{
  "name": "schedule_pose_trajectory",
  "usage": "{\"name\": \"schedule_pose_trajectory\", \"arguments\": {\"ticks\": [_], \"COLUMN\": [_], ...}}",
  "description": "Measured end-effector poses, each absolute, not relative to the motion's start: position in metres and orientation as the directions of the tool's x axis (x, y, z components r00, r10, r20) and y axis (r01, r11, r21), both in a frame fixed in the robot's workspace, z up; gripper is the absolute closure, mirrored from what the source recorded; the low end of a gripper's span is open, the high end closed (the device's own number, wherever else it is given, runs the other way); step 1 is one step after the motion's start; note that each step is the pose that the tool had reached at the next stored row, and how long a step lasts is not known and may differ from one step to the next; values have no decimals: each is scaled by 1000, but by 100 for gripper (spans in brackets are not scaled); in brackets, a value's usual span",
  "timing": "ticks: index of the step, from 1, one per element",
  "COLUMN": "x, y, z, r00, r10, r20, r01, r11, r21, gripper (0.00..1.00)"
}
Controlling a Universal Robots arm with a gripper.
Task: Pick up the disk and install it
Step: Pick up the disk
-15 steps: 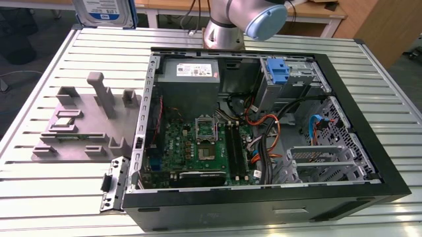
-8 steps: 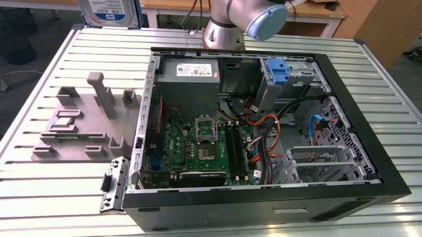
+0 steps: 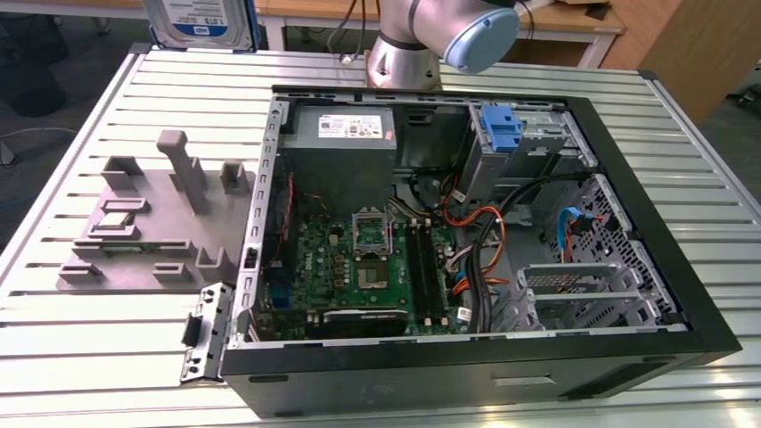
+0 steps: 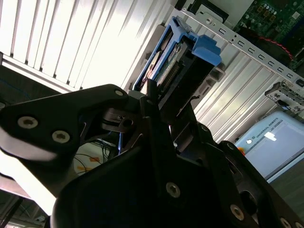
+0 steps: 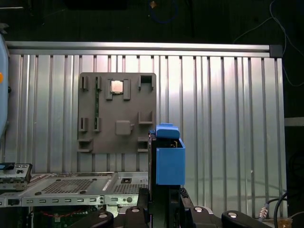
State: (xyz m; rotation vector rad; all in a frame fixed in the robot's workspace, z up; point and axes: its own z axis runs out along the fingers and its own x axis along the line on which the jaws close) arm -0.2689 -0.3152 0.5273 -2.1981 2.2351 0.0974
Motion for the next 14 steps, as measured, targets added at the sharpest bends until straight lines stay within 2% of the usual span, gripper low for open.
{"name": "schedule_pose_trajectory", "arguments": {"ticks": [14], "x": [-257], "y": [-314], "z": [527], "r00": [-18], "r10": [-999], "r20": [-47], "r01": [-999], "r11": [16], "r21": [41], "gripper": [65]}}
